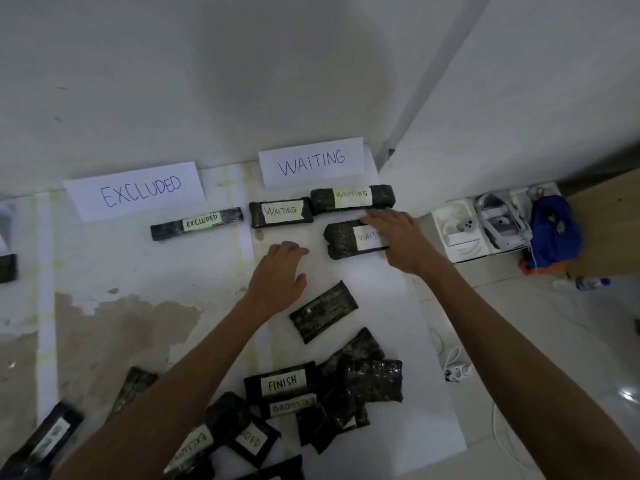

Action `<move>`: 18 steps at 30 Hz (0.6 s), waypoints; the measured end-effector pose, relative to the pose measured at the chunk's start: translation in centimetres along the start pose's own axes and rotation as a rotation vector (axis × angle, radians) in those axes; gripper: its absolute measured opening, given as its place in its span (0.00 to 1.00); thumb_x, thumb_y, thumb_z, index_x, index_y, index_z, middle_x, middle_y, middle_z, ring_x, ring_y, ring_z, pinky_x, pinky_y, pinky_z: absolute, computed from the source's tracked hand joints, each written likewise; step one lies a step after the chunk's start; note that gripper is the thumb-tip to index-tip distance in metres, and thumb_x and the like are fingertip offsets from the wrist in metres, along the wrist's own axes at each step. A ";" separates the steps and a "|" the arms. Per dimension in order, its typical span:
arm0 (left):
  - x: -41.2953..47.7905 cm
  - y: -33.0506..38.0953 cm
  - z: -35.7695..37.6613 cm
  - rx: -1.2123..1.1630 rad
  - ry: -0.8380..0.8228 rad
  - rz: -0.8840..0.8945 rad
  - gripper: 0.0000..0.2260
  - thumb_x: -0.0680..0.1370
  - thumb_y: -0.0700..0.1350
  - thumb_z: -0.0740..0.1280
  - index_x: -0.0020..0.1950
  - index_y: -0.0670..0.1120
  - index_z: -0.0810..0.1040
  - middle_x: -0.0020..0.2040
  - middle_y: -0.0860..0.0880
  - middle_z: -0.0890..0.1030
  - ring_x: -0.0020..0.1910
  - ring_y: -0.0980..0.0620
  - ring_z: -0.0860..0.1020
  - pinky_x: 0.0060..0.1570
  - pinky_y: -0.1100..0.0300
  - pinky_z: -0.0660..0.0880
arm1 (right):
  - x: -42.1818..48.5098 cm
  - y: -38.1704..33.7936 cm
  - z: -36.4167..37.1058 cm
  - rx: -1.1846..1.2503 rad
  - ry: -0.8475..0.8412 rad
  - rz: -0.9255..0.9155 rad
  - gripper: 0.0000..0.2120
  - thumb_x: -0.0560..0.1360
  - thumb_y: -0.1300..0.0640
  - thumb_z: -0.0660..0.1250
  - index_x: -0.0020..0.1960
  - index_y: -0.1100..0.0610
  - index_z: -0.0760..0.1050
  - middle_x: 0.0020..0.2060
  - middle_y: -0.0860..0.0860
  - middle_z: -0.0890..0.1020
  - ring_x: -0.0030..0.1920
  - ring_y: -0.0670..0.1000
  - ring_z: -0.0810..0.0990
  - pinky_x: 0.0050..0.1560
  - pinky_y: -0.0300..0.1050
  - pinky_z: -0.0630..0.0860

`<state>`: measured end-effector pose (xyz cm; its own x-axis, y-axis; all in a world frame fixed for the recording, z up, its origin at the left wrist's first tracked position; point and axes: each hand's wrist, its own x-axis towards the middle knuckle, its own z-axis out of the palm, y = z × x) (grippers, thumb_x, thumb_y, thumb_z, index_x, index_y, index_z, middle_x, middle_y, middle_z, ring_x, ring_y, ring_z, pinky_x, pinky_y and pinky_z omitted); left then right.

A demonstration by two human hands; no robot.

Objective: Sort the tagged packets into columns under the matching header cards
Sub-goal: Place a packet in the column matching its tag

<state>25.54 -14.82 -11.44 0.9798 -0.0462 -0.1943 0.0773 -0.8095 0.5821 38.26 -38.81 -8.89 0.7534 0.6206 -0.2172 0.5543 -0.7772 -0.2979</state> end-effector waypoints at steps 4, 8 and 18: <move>-0.3 0.6 0.4 -0.015 0.013 0.038 0.21 0.71 0.44 0.62 0.63 0.41 0.73 0.57 0.41 0.76 0.54 0.42 0.74 0.49 0.49 0.76 | 0.0 0.0 0.2 0.001 0.009 -0.019 0.37 0.65 0.73 0.68 0.71 0.57 0.65 0.71 0.58 0.66 0.72 0.62 0.60 0.71 0.58 0.54; -2.2 1.9 1.1 0.025 0.019 0.140 0.18 0.71 0.44 0.66 0.61 0.43 0.75 0.51 0.44 0.76 0.47 0.46 0.74 0.42 0.54 0.75 | -0.8 -0.9 0.7 0.001 0.089 -0.043 0.35 0.64 0.72 0.69 0.69 0.58 0.67 0.69 0.61 0.67 0.71 0.64 0.61 0.70 0.61 0.56; -7.1 1.9 4.2 0.141 -0.105 0.221 0.26 0.64 0.45 0.67 0.63 0.45 0.71 0.57 0.42 0.72 0.51 0.41 0.72 0.43 0.50 0.76 | -7.9 -8.1 7.1 0.242 0.131 -0.154 0.27 0.62 0.71 0.67 0.61 0.59 0.74 0.59 0.60 0.75 0.59 0.57 0.70 0.58 0.54 0.71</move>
<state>17.96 -18.44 -12.27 0.9452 -0.2850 -0.1594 -0.1698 -0.8459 0.5056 25.26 -36.65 -11.37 0.7149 0.6983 -0.0351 0.5774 -0.6179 -0.5336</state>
